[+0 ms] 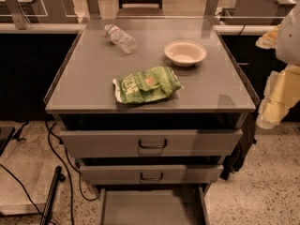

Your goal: Place green jalapeno chip bag into bottom drawer

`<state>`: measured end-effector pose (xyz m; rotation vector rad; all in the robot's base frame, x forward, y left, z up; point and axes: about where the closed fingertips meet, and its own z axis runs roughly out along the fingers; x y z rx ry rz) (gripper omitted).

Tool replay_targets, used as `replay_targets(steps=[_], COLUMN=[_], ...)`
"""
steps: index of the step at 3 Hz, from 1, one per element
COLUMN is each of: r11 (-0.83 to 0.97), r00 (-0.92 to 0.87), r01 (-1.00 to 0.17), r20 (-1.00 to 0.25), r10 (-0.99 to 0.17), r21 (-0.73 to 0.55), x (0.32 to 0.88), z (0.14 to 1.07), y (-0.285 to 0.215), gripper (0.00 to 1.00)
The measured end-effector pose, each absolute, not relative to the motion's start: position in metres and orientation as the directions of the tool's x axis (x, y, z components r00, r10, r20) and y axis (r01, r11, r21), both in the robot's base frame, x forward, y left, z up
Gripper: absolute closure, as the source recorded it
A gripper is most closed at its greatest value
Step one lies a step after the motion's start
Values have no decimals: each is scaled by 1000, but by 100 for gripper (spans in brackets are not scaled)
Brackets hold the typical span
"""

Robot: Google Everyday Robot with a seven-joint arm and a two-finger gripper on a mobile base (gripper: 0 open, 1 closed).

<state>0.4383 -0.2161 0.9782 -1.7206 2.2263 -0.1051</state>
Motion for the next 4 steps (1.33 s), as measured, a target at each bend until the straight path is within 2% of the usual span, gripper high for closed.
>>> replay_targets(steps=[1, 2, 4], r11=[270, 293, 345], r00=[-220, -222, -213], r01=[-928, -918, -901], r20=[-210, -264, -426], r10=[-953, -939, -879], r21=[-255, -267, -262], x=[438, 446, 484], z=[979, 979, 966], y=[-216, -210, -177], gripper=[0, 0, 0])
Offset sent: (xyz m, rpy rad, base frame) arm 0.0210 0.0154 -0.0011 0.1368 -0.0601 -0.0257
